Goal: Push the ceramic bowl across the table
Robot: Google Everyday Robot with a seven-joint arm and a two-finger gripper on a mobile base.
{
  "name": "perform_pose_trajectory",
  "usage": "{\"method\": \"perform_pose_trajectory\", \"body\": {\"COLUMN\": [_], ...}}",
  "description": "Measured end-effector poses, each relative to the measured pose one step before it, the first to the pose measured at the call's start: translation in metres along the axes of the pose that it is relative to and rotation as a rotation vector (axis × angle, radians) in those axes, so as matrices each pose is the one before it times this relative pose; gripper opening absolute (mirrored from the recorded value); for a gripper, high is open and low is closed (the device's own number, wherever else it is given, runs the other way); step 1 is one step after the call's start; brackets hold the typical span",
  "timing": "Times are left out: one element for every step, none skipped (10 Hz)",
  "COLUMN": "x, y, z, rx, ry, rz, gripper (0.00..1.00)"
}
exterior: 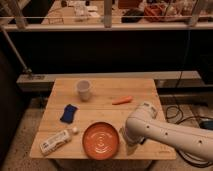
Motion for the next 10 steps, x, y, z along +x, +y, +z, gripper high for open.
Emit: {"method": "perform_pose_trajectory", "body": {"x": [-0.00180,-0.00235,-0.00242,-0.00117,-0.00160,-0.00181,-0.00075,-0.00029,-0.00162,-0.00047], "y": [0.00030,0.00025,-0.00015,-0.00082,-0.00102,-0.00178,-0.00248,-0.00308,-0.00128,-0.00071], "z": [0.00074,0.00060,0.00041,0.00032,0.00040,0.00049,0.00094,0.00251,0.00336,0.00205], "rx": [0.00069,-0.00012,0.00046,0.00017,0.00006,-0.00070,-0.00254,-0.00339,-0.00168,-0.00042], "ry": [-0.00276,-0.00391,-0.00355,-0.00152,-0.00183,-0.00400,-0.00581,-0.00443,-0.00428,-0.00346], "rz": [-0.00037,-0.00095,-0.00070,0.00003,0.00076,-0.00057,-0.00309,-0.00585,-0.00465,-0.00076], "gripper": [0.61,0.52,0.41,0.33,0.23,0.11,0.04,0.01,0.01,0.01]}}
